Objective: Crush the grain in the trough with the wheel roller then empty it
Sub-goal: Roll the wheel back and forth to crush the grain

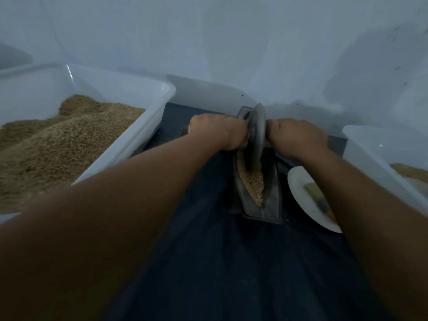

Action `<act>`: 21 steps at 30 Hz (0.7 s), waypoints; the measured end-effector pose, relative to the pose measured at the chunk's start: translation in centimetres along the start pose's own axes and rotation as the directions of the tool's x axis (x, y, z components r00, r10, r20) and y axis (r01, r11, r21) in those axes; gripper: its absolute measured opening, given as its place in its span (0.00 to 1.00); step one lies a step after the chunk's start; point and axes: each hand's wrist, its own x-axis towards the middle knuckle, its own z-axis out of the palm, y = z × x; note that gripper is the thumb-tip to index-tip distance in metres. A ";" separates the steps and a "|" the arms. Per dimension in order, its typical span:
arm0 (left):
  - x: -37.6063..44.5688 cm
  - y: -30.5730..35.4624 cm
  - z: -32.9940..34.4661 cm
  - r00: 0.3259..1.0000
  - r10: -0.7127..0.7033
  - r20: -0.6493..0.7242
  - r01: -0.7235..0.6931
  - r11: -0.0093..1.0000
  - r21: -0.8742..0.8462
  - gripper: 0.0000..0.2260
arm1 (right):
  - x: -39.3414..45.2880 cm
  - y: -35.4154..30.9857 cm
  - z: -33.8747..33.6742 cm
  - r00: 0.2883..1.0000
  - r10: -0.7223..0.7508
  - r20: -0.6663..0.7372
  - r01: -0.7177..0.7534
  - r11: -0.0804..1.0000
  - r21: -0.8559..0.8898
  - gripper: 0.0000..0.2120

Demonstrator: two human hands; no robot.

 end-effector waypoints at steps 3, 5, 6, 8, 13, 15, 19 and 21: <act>-1.3 0.2 0.1 1.000 -0.006 -0.020 0.006 1.000 0.016 0.18 | -2.2 -0.3 -0.4 0.999 0.018 -0.033 -0.016 0.998 0.056 0.25; -1.8 0.5 0.0 1.000 -0.024 -0.015 0.024 1.000 0.016 0.20 | -3.9 -0.3 -0.6 0.997 -0.021 -0.078 0.024 0.999 0.034 0.21; -1.9 0.7 0.0 0.999 -0.036 -0.014 0.036 0.999 0.008 0.23 | -4.7 -0.3 -0.6 0.994 -0.056 -0.094 0.057 0.998 0.003 0.18; -2.2 0.9 -0.2 0.998 -0.055 -0.021 0.055 0.999 -0.003 0.26 | -5.8 -0.2 -0.7 0.993 -0.078 -0.093 0.079 0.997 0.006 0.14; -2.5 0.8 -0.2 0.998 -0.052 -0.020 0.053 0.998 0.018 0.29 | -5.4 -0.1 -0.6 1.000 -0.015 -0.023 0.016 0.999 0.034 0.15; -2.2 0.9 -0.2 0.999 -0.044 -0.027 0.045 0.999 0.028 0.25 | -4.7 -0.1 -0.4 0.999 -0.013 -0.045 0.014 1.000 0.020 0.17; -0.5 0.7 0.0 0.999 -0.032 -0.039 0.033 0.999 0.034 0.22 | -2.7 0.0 0.0 0.997 0.036 -0.073 -0.031 0.997 0.074 0.21; 0.4 0.5 -0.1 0.999 -0.025 -0.036 0.026 0.999 0.026 0.22 | -1.4 0.2 0.3 0.998 0.003 -0.070 0.001 0.998 0.062 0.20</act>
